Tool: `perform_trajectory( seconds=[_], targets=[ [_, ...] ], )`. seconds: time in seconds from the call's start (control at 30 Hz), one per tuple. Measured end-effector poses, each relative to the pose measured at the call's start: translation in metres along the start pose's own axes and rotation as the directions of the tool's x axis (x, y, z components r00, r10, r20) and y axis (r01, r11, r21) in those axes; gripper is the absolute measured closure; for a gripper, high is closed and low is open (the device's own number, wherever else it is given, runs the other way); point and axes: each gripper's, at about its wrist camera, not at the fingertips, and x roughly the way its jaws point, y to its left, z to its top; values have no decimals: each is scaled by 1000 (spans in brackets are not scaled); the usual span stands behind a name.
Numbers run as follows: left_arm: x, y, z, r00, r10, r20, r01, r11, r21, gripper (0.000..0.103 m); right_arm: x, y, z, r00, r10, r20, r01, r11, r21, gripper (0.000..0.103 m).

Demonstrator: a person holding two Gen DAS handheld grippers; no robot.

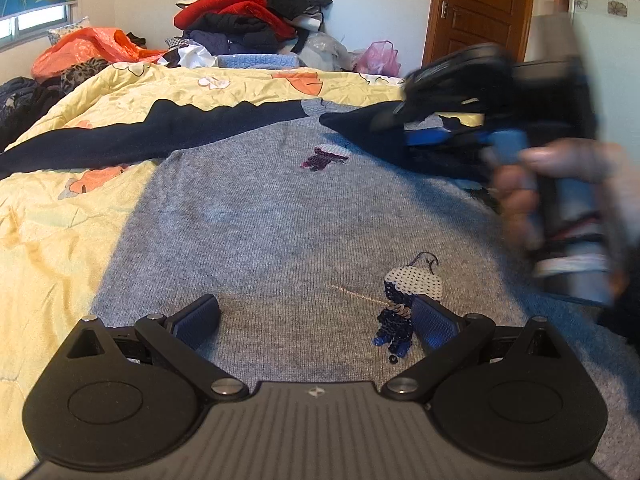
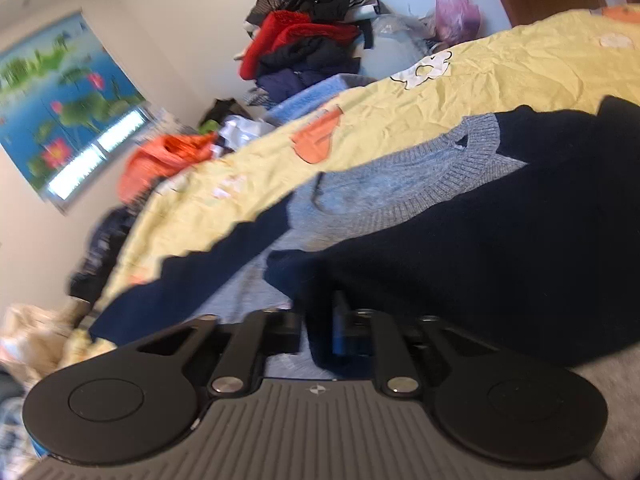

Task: Fold small clothes
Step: 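Carry the navy sleeve across the sweater body and open the right gripper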

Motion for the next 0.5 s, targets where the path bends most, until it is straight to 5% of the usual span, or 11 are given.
perform_trajectory(
  seconds=[0.1, 0.23, 0.37, 0.5],
  targets=[
    [-1, 2, -1, 1000, -4, 5, 4, 1000, -7, 0, -38, -14, -3, 997, 12, 79, -11, 1000, -13, 32],
    [-3, 8, 0, 1000, -23, 15, 23, 998, -52, 0, -61, -60, -11, 994, -39, 102, 38, 999, 17, 36],
    [-5, 12, 24, 997, -67, 27, 70, 989, -133, 0, -80, -97, -20, 980, 68, 186, -106, 973, 203, 32],
    [15, 26, 76, 970, -243, 27, 239, 920, -311, 0, -76, -107, -18, 971, 124, 205, -173, 955, 241, 31]
  ],
)
